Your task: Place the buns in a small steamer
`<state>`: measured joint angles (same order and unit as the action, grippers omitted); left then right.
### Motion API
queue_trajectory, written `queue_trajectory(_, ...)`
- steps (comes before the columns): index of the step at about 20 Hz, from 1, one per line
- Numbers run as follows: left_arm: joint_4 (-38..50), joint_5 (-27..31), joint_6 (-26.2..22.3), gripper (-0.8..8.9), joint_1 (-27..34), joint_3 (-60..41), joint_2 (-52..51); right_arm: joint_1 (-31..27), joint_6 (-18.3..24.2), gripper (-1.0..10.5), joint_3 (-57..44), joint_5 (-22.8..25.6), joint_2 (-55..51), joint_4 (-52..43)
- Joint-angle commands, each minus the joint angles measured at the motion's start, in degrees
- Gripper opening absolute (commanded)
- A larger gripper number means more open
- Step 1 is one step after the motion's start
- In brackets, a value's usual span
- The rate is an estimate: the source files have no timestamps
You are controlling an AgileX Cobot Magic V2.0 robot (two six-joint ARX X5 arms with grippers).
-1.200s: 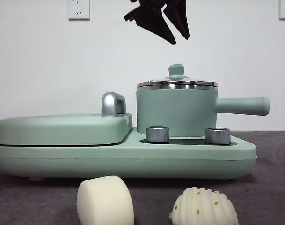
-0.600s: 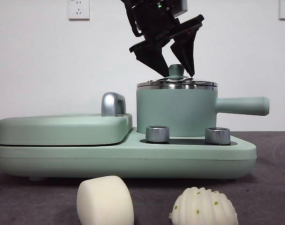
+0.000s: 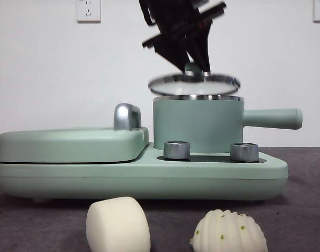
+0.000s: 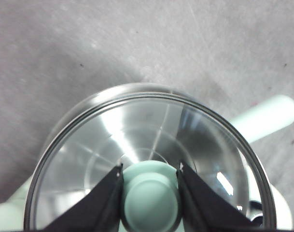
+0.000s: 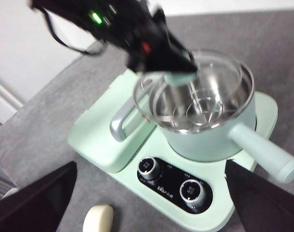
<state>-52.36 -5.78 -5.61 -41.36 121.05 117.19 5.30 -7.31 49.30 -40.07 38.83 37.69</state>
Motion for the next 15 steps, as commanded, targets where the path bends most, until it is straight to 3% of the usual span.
queue_trajectory(1, -0.31, 0.07, -1.27, 0.06, 0.50, 6.60, 0.37, 2.05, -0.39, 4.7, 3.52, 1.27, 3.54, 0.87)
queue_trajectory(5, -4.39, 0.07, -1.25, 0.05, 2.86, 12.85, 0.31, 10.43, -1.68, 4.7, 10.03, 6.32, 11.17, 6.51)
queue_trajectory(11, -6.62, 0.07, -1.49, 0.05, 10.23, 14.53, -0.28, 29.77, -14.95, 4.6, 12.66, 17.03, 21.07, 7.76)
queue_trajectory(15, -6.27, 0.07, -1.46, 0.05, 15.56, 14.53, -0.26, 40.81, -18.71, 4.6, 12.66, 23.30, 28.55, 7.34)
